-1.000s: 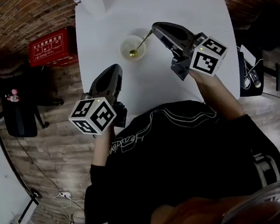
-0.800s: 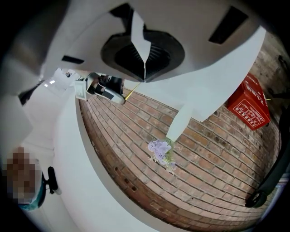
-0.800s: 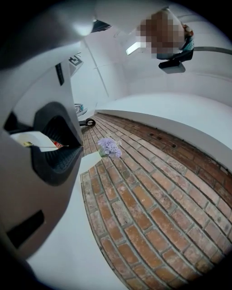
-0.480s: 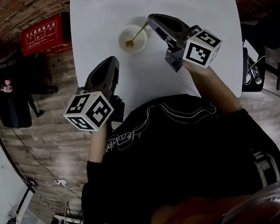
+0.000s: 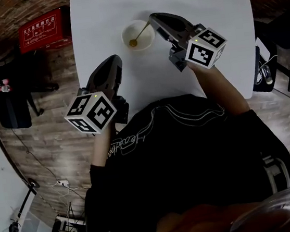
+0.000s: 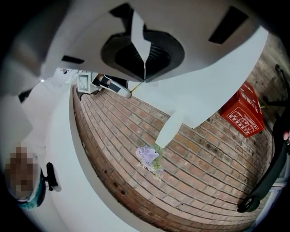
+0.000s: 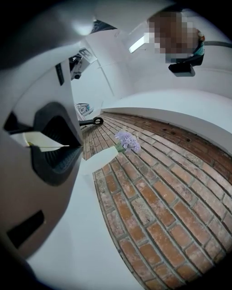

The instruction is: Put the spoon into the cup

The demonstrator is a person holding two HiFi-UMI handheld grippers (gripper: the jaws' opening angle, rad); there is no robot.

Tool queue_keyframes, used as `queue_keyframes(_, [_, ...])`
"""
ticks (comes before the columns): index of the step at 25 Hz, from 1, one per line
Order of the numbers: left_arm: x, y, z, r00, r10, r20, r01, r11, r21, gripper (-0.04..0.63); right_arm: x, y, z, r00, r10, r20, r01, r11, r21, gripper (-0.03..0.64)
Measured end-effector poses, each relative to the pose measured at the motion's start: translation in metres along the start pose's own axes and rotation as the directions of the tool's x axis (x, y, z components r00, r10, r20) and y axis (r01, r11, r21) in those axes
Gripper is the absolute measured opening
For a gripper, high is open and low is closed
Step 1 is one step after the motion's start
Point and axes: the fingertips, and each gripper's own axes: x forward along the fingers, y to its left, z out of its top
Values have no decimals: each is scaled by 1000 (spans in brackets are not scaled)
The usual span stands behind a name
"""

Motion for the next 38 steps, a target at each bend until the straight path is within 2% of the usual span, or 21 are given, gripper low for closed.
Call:
queue_keyframes(17, [-3, 16, -14, 1000, 8, -11, -9, 999, -52, 8, 1, -15, -10, 1000, -27, -8, 27, 1000, 0, 0])
queue_keyframes(22, [-1, 15, -18, 1000, -9, -16, 8, 998, -63, 8, 1, -20, -11, 999, -40, -17, 40, 999, 1, 0])
queue_keyframes(29, [5, 10, -22, 998, -50, -31, 48, 995, -86, 8, -2, -26, -13, 999, -46, -21, 47, 997, 57, 2])
queue_keyframes(38, [-3, -4, -17, 996, -83, -23, 82, 995, -59, 8, -17, -26, -4, 996, -87, 0, 87, 993, 77, 3])
